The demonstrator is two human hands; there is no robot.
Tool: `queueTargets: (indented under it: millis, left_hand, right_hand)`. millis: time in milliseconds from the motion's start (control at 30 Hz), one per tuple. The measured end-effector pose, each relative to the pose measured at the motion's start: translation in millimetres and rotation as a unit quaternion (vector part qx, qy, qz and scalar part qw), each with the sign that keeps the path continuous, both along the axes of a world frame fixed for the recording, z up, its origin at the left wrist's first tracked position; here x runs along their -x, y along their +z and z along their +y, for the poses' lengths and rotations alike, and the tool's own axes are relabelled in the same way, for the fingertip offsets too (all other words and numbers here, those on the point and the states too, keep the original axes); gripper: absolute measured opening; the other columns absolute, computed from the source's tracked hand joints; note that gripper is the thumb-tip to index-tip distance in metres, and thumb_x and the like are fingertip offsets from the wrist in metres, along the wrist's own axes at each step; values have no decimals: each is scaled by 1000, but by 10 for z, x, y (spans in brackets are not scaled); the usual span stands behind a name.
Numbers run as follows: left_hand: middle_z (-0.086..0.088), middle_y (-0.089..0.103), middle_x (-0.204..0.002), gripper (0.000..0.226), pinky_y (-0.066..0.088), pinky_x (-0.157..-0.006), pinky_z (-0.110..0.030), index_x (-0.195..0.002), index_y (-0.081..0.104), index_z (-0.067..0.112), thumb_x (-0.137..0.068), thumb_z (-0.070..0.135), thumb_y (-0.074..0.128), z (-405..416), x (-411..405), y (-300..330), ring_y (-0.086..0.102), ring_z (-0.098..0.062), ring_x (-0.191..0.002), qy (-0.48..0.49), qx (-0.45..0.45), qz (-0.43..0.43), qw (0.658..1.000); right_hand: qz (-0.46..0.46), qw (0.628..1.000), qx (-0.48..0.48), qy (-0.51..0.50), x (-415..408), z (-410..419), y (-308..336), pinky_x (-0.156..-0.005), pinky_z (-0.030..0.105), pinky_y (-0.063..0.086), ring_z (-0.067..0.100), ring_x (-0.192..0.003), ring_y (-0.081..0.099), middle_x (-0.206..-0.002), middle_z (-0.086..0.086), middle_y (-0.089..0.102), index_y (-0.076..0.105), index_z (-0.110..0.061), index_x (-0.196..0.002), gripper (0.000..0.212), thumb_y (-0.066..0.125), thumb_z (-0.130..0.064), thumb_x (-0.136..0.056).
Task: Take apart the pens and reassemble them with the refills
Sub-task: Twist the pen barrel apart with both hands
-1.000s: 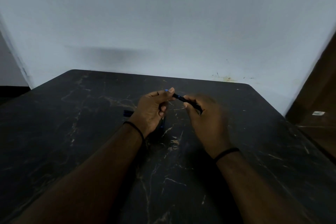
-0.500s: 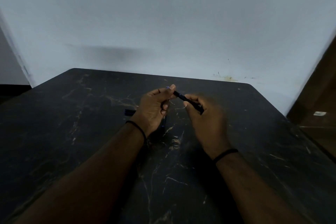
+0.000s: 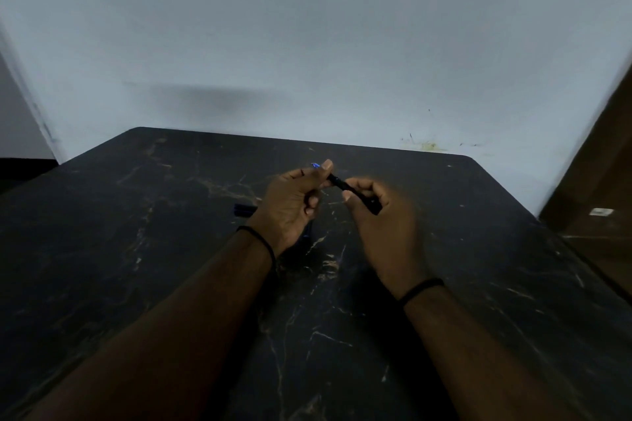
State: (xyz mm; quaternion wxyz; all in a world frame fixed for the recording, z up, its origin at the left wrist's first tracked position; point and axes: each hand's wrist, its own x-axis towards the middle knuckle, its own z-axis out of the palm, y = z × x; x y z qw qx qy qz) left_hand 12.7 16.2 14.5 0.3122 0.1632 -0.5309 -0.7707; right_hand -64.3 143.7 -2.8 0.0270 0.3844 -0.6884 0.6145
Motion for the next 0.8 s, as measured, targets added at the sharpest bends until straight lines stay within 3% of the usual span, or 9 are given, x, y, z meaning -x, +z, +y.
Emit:
queueTargets:
  millis: [67,167,200,267,400,533,600,700,800]
  left_hand:
    - [1,67,-69,13,26,-43,-20,-84,66,7,-87,20,67,-16,-8,-9,34,-7,-47,2,2,1,1000]
    - [-8,74,-95,12,25,-47,-21,-94,71,7,-90,11,60,-27,-38,-1,35,-7,-48,-17,0,17,1000]
    - [-9,75,-100,14,26,-48,-20,-96,71,8,-92,9,58,-22,-38,4,36,-6,-48,-24,-2,21,999]
    - [-8,75,-101,16,26,-47,-20,-102,70,7,-92,12,58,-5,-30,17,37,-6,-48,-32,-8,28,999]
    - [0,73,-81,24,27,-43,-19,-96,69,9,-81,29,70,12,3,7,36,-6,-47,-14,-4,8,1000]
    - [-1,71,-71,16,26,-42,-19,-85,68,5,-87,21,69,-19,3,-24,34,-7,-44,17,5,-1,1000]
    - [-1,73,-75,13,26,-43,-19,-89,70,4,-88,17,66,-28,-11,-26,34,-6,-45,8,8,11,1000]
    - [-9,75,-97,16,25,-47,-21,-95,73,7,-84,15,66,-15,-25,-13,34,-6,-47,-7,5,16,1000]
    - [-9,75,-100,18,27,-46,-20,-100,73,8,-87,18,65,3,-17,7,36,-6,-47,-15,-7,22,1000]
  right_hand:
    - [14,1000,-10,-6,-3,14,19,-77,16,52,-2,-87,67,-93,-11,74,73,-27,-104,13,69,-24,-92]
    - [-157,983,34,86,-20,33,86,-52,7,43,-5,-54,59,-73,-1,75,73,-21,-91,9,65,-20,-95]
    - [-207,970,48,116,-31,42,100,-47,6,40,-5,-47,56,-70,0,74,73,-18,-90,9,65,-18,-95]
    - [-222,966,67,114,-36,39,102,-48,6,41,-5,-48,56,-68,-2,73,72,-18,-91,8,66,-14,-94]
    - [-40,999,24,10,-4,12,44,-71,14,50,-3,-78,65,-82,-14,71,71,-32,-92,12,69,-20,-92]
    - [84,996,-3,-25,-4,18,17,-72,3,44,-15,-85,60,-84,-25,64,70,-31,-101,13,70,-23,-91]
    - [23,1000,6,-2,4,15,49,-65,4,43,-11,-72,61,-73,-18,68,69,-31,-90,10,69,-21,-92]
    - [-219,969,36,107,-25,44,113,-43,11,38,-1,-46,50,-69,-4,74,72,-21,-88,11,64,-17,-95]
    - [-257,958,56,111,-12,46,109,-42,12,37,-1,-46,49,-71,-3,75,72,-21,-89,8,67,-16,-93]
